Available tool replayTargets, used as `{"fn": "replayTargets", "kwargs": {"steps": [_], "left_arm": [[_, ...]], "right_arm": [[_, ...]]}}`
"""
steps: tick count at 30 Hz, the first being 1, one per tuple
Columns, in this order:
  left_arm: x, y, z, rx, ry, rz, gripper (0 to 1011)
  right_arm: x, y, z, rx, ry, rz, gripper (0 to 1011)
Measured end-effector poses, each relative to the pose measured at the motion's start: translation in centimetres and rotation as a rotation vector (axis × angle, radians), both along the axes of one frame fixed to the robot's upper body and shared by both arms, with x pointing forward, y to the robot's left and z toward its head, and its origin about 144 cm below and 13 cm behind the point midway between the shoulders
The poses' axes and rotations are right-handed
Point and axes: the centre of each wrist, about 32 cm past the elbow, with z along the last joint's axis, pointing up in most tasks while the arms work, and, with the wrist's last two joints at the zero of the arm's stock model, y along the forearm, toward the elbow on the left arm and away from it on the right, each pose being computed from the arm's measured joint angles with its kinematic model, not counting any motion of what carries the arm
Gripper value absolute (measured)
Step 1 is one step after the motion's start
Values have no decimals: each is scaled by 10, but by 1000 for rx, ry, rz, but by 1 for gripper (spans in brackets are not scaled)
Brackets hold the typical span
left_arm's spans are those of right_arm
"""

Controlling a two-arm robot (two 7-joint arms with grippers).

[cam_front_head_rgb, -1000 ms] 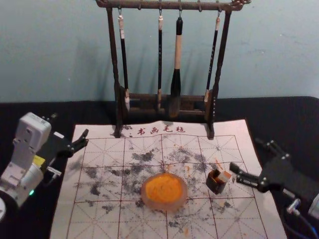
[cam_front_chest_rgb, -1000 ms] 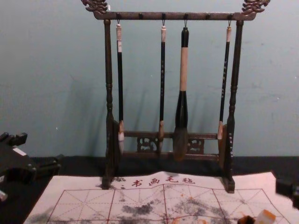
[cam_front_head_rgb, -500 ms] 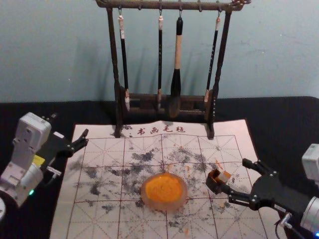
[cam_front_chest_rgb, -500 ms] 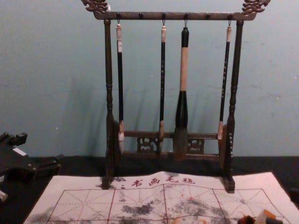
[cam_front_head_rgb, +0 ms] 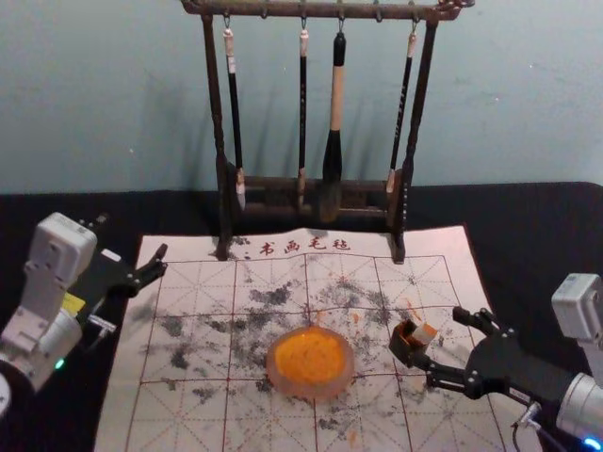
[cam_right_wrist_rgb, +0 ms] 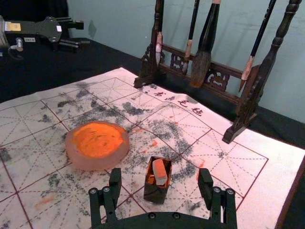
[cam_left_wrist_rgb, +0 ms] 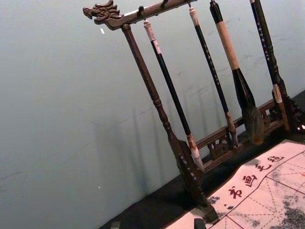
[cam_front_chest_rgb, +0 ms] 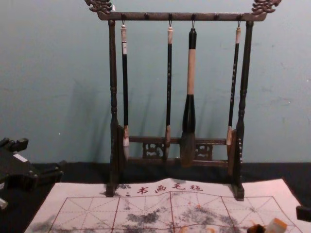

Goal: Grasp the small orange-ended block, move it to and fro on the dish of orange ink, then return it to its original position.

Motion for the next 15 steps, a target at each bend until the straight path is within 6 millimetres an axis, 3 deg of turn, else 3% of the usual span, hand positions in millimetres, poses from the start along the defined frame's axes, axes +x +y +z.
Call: {"fn": "replayTargets", "kwargs": {"steps": [15], "left_arm": [[0, 0, 0, 0, 0, 0, 1001]], "right_arm": [[9, 1, -3, 1, 11, -9, 1000]]}}
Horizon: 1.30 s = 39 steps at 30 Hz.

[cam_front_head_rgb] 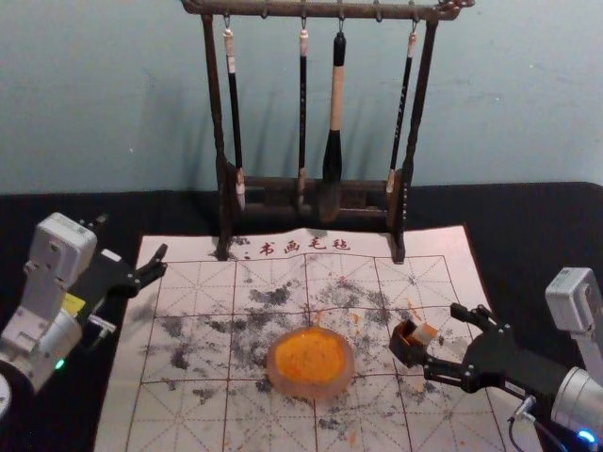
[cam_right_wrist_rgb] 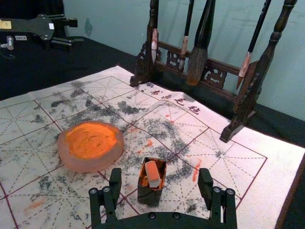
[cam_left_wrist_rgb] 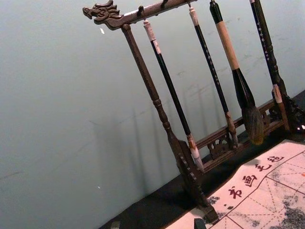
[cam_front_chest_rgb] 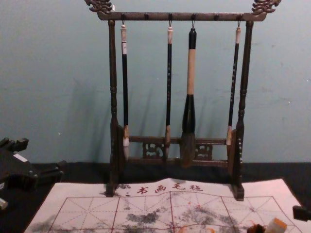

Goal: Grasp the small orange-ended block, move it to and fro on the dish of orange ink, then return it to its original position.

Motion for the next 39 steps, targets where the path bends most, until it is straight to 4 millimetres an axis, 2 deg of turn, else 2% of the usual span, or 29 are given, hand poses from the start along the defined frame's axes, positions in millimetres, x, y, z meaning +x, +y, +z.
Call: {"fn": "replayTargets", "kwargs": {"steps": [18, 22, 28, 29, 31, 39], "left_arm": [[0, 0, 0, 0, 0, 0, 1001], [0, 0, 0, 0, 0, 0, 1001], [0, 0, 0, 0, 0, 0, 1001], [0, 0, 0, 0, 0, 0, 1001], [0, 0, 0, 0, 0, 0, 1001], [0, 0, 0, 0, 0, 0, 1001]], "right_arm": [[1, 1, 0, -1, 5, -2, 1000], [1, 1, 0, -1, 5, -2, 950], [1, 1, 0, -1, 4, -2, 797], [1, 1, 0, -1, 4, -2, 741], [1, 1, 0, -1, 4, -2, 706], [1, 1, 0, 0, 3, -2, 448]]}}
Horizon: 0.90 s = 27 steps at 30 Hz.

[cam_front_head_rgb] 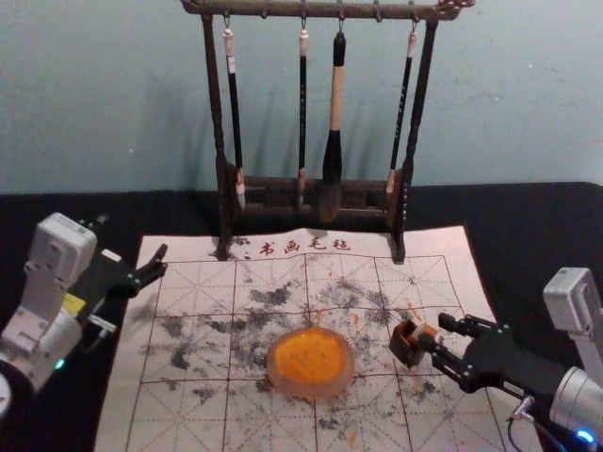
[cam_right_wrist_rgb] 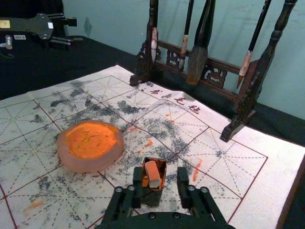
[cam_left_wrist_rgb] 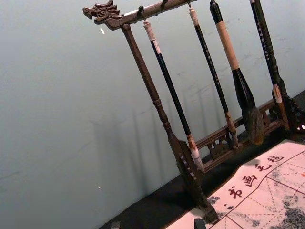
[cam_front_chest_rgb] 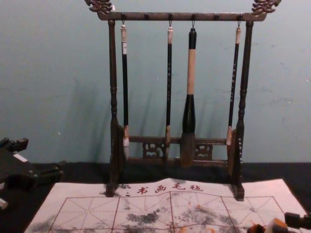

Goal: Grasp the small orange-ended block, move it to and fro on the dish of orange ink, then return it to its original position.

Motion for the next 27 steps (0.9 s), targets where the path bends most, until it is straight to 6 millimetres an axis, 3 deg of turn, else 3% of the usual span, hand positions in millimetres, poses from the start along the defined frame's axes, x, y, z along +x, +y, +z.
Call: {"fn": "replayTargets", "kwargs": {"steps": [9, 12, 27], "left_arm": [[0, 0, 0, 0, 0, 0, 1001], [0, 0, 0, 0, 0, 0, 1001], [0, 0, 0, 0, 0, 0, 1001]], "right_arm": [[0, 0, 0, 0, 0, -1, 144], [0, 0, 0, 0, -1, -1, 99], [0, 0, 0, 0, -1, 0, 98]]}}
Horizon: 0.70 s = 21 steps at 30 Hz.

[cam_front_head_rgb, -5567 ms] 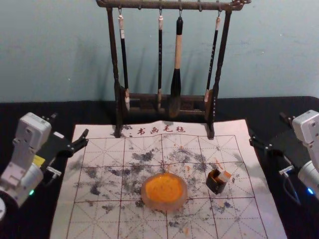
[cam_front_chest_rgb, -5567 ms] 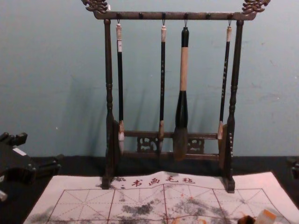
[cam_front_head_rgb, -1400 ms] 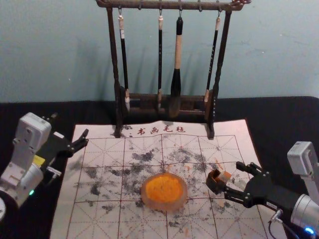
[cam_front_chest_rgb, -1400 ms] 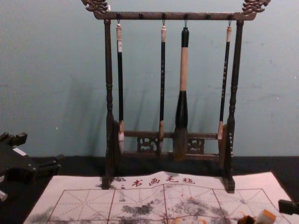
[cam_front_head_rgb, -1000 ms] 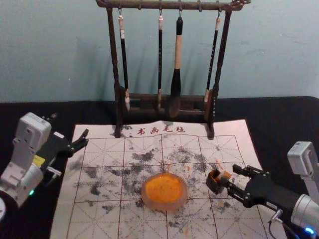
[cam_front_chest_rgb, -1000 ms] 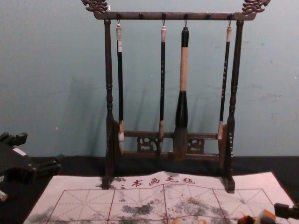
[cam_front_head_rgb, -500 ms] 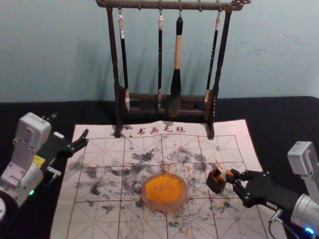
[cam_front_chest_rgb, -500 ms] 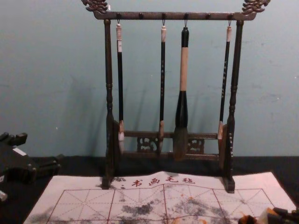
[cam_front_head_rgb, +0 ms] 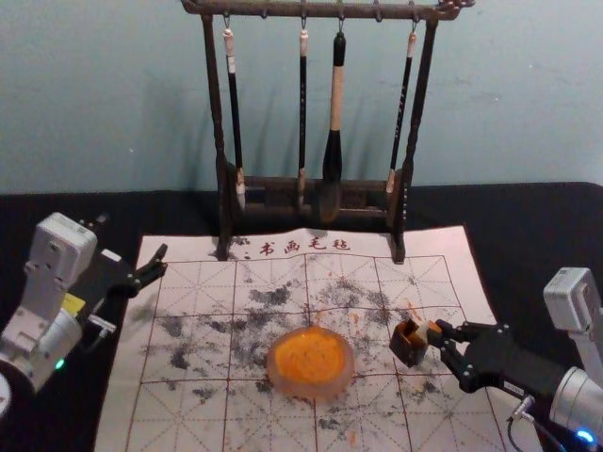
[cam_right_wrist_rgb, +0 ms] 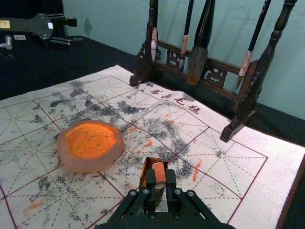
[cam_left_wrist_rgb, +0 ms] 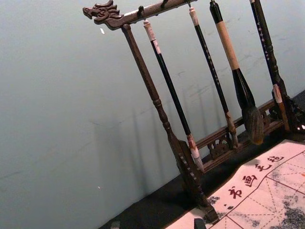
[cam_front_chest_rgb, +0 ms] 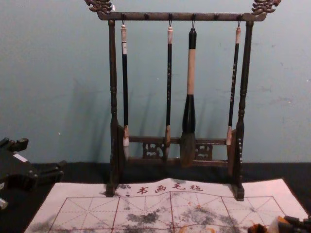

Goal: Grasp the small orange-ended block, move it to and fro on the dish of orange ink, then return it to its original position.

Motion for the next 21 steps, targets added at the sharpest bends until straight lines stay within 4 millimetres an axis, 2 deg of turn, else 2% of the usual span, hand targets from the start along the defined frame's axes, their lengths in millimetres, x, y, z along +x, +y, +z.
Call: {"fn": "replayTargets", "kwargs": {"steps": [21], "left_arm": [[0, 0, 0, 0, 0, 0, 1001]], "right_arm": [[0, -1, 0, 3, -4, 1, 98]]}}
